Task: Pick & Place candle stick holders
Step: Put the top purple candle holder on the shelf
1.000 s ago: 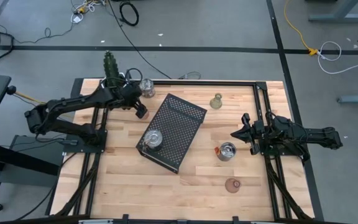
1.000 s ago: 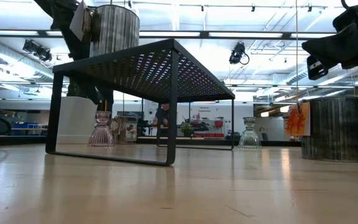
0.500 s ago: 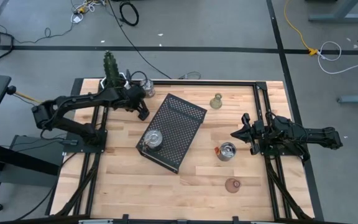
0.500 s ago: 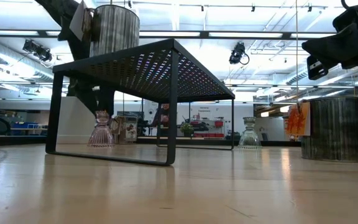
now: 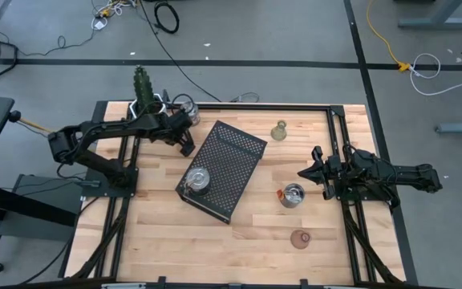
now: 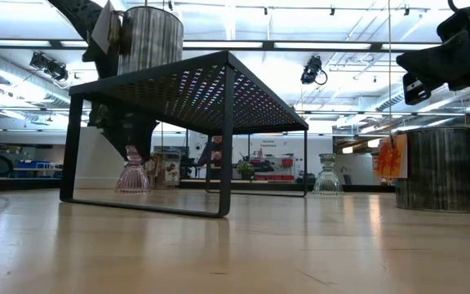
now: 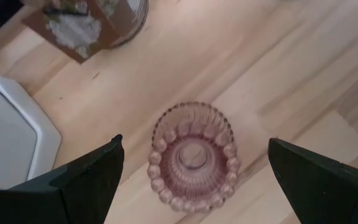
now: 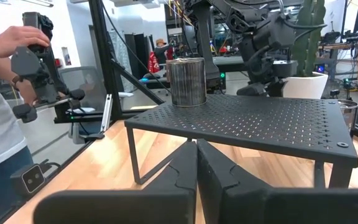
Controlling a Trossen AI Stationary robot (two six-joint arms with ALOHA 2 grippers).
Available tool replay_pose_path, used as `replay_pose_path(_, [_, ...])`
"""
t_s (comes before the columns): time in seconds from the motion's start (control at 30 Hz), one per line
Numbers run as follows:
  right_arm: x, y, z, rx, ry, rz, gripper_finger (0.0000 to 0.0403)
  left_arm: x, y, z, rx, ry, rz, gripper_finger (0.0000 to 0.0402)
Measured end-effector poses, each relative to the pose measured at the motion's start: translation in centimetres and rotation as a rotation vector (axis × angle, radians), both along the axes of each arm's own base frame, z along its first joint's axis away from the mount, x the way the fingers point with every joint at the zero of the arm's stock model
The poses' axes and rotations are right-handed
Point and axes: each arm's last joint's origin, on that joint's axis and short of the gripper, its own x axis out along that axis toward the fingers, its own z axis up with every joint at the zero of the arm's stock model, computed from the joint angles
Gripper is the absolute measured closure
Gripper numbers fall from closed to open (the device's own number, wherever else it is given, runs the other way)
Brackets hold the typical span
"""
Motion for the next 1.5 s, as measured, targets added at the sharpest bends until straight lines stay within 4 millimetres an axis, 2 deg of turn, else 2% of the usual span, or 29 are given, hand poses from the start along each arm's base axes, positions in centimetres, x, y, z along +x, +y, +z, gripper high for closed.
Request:
replay_pose_path(0.2, [0.00,0.00,-0.01,0.000,0.000,0.000,0.0391,-0.02,-0.01,-0.01,-0.002,0.003,0.000,0.0009])
replay_pose_path(0.8, [0.00,0.00,-0.01,0.000,0.000,0.000,0.0391,-0.03,-0.09,-0.04,-0.019,-0.001,-0.010,0.0106])
replay_pose_path(1.5, [0.00,0.00,0.00,0.000,0.000,0.000,0.0391,-0.02,-0.08,-0.03,-0.018,-0.001,-0.009,0.0162])
